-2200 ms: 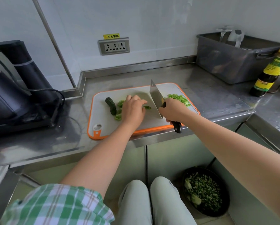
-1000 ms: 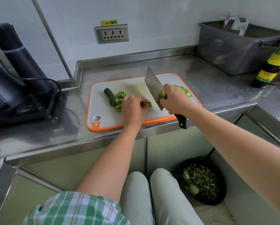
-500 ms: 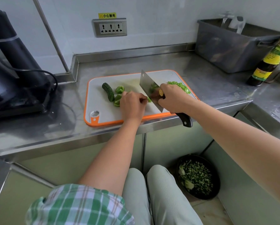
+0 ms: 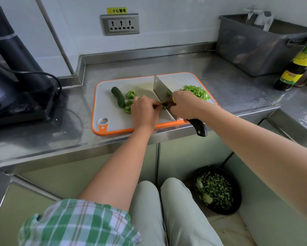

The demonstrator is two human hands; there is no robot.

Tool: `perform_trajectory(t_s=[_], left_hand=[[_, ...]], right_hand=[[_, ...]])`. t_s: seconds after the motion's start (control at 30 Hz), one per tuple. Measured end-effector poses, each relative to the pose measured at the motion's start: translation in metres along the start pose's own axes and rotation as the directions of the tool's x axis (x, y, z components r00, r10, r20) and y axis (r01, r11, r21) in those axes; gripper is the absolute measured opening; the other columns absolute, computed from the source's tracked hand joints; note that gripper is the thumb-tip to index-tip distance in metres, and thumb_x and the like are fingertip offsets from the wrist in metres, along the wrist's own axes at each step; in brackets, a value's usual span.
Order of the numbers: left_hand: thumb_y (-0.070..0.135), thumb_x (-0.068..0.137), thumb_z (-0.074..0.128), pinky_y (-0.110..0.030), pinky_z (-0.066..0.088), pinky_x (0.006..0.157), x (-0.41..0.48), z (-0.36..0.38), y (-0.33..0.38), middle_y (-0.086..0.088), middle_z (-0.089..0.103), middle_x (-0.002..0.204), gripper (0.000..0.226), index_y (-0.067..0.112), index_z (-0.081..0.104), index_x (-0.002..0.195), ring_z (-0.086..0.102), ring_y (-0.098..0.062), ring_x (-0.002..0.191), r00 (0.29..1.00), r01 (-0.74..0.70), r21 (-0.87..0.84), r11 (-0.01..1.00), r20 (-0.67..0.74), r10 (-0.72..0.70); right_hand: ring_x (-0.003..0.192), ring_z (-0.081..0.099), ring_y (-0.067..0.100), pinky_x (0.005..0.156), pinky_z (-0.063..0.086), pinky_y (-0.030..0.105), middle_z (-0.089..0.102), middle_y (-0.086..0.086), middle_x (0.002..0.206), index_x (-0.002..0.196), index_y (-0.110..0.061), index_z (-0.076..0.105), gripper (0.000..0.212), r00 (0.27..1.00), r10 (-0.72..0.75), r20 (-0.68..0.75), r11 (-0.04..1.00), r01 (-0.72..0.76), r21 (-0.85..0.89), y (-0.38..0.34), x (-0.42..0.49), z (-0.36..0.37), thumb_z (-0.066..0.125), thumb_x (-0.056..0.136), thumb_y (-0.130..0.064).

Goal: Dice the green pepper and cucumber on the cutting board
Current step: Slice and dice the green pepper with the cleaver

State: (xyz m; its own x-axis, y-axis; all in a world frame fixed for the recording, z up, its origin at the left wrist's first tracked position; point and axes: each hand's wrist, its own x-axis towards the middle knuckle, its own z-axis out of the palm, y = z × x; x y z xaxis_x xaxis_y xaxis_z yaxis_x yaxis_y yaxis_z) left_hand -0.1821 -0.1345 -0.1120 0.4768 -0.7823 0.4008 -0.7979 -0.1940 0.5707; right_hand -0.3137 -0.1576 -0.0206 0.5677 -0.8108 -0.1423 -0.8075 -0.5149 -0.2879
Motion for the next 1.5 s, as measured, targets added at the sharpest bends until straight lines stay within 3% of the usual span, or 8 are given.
perform_trajectory(t_s=[0.17, 0.43, 0.53, 0.73, 0.87, 1.17, 1.3, 1.5], left_hand=[[0.03, 0.082, 0.067, -0.036, 0.043, 0.066, 0.0, -0.001, 0.0, -0.003, 0.069, 0.08, 0.013, 0.03, 0.079, 0.087, 0.046, -0.029, 0.087, 1.0, 0.013, -0.021, 1.0, 0.008, -0.013], [0.023, 0.078, 0.071, -0.029, 0.042, 0.069, 0.002, 0.003, -0.001, 0.005, 0.074, 0.083, 0.009, 0.027, 0.078, 0.082, 0.055, -0.027, 0.089, 1.0, 0.023, -0.103, 0.994, -0.016, -0.025], [0.022, 0.075, 0.073, -0.035, 0.052, 0.074, 0.004, 0.007, -0.004, 0.007, 0.073, 0.076, 0.006, 0.026, 0.076, 0.076, 0.061, -0.026, 0.085, 0.998, 0.056, -0.177, 0.983, -0.005, -0.058], [0.024, 0.073, 0.074, -0.038, 0.052, 0.071, 0.007, 0.013, -0.01, 0.007, 0.072, 0.073, 0.004, 0.027, 0.076, 0.072, 0.063, -0.026, 0.079, 0.999, 0.049, -0.181, 0.982, -0.006, -0.051], [0.027, 0.075, 0.071, -0.037, 0.049, 0.077, 0.008, 0.014, -0.011, 0.008, 0.073, 0.075, 0.006, 0.028, 0.077, 0.074, 0.063, -0.026, 0.081, 0.999, 0.037, -0.142, 0.989, 0.008, -0.036], [0.02, 0.075, 0.068, -0.038, 0.05, 0.072, 0.007, 0.012, -0.01, 0.006, 0.074, 0.076, 0.012, 0.026, 0.078, 0.074, 0.061, -0.03, 0.081, 1.0, 0.015, -0.159, 0.987, -0.01, -0.017], [0.026, 0.075, 0.067, -0.039, 0.049, 0.074, 0.008, 0.014, -0.012, 0.007, 0.073, 0.075, 0.011, 0.029, 0.078, 0.076, 0.06, -0.029, 0.08, 1.0, 0.016, -0.147, 0.989, 0.0, -0.016], [0.027, 0.076, 0.068, -0.039, 0.048, 0.074, 0.006, 0.012, -0.011, 0.005, 0.074, 0.076, 0.011, 0.029, 0.078, 0.078, 0.058, -0.03, 0.082, 1.0, 0.012, -0.145, 0.989, 0.0, -0.013]], right_hand=[[0.068, 0.048, 0.027, 0.044, 0.03, 0.028, 0.046, 0.015, 0.09, 0.079, -0.007, 0.036, 0.015, 0.997, 0.0, -0.072, 1.0, 0.002, 0.019, -0.005, 0.015, 0.012, 0.047, 0.089, -0.009], [0.071, 0.046, 0.03, 0.056, 0.036, 0.033, 0.041, 0.007, 0.075, 0.078, -0.008, 0.034, 0.013, 0.973, 0.061, -0.223, 0.976, -0.012, 0.217, 0.015, 0.009, 0.026, 0.044, 0.086, -0.004], [0.063, 0.045, 0.028, 0.05, 0.035, 0.031, 0.045, 0.011, 0.082, 0.086, -0.006, 0.038, 0.007, 0.979, 0.023, -0.205, 0.978, 0.021, 0.208, 0.017, 0.001, 0.02, 0.045, 0.086, -0.005], [0.06, 0.045, 0.026, 0.045, 0.031, 0.027, 0.047, 0.012, 0.084, 0.094, -0.004, 0.043, 0.006, 0.987, -0.063, -0.151, 0.994, 0.075, 0.075, 0.009, -0.007, 0.006, 0.043, 0.089, -0.007], [0.076, 0.046, 0.03, 0.058, 0.033, 0.03, 0.049, 0.014, 0.091, 0.104, -0.002, 0.049, 0.017, 0.989, -0.053, -0.141, 0.998, 0.056, 0.016, 0.007, -0.005, 0.01, 0.044, 0.089, -0.009], [0.053, 0.041, 0.019, 0.046, 0.032, 0.026, 0.048, 0.013, 0.084, 0.091, -0.006, 0.04, 0.005, 0.993, -0.037, -0.108, 0.999, 0.04, 0.028, 0.005, -0.005, 0.005, 0.042, 0.088, -0.008], [0.07, 0.043, 0.028, 0.047, 0.025, 0.027, 0.043, 0.01, 0.079, 0.075, -0.01, 0.033, 0.019, 0.995, -0.05, -0.089, 0.998, 0.046, -0.05, 0.006, -0.006, 0.007, 0.045, 0.09, -0.011], [0.078, 0.044, 0.029, 0.063, 0.034, 0.032, 0.045, 0.011, 0.088, 0.089, -0.008, 0.037, 0.01, 0.996, -0.042, -0.079, 0.997, 0.037, -0.069, 0.005, -0.004, 0.009, 0.046, 0.09, -0.012]])
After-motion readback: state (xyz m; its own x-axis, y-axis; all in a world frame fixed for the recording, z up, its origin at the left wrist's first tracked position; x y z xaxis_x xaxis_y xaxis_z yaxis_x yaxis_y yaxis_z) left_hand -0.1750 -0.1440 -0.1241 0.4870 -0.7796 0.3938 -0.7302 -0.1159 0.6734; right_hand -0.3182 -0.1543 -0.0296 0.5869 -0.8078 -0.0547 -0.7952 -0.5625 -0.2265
